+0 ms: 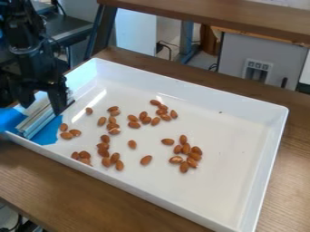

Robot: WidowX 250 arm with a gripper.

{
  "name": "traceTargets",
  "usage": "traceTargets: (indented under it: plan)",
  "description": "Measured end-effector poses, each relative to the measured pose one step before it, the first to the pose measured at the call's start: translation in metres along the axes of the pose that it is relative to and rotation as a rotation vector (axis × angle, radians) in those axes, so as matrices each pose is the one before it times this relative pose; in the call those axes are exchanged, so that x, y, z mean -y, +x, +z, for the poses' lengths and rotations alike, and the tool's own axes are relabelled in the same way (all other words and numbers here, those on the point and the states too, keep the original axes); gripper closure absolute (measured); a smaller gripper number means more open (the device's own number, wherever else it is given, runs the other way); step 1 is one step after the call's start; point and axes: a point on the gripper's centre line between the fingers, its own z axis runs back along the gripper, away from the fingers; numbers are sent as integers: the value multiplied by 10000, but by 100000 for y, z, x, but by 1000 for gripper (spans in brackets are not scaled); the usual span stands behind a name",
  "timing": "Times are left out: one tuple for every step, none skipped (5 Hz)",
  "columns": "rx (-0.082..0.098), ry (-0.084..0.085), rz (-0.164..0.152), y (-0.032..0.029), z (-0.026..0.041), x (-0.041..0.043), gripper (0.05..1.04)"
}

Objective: Sweep into pile

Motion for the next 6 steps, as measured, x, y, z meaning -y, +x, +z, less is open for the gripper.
traceTargets:
  plan:
    - [-241, 222, 27, -615, -1209, -144, 102]
    - [-47, 125, 60, -451, -481, 69, 181]
    - [-122, 69, 13, -627, -497, 321, 516]
    - [-75, -112, -72, -411, -52, 826, 703]
    - [-178, -206, -157, -1004, 150, 1372, 703]
    - [109, 31, -171, -404, 104, 1671, 703]
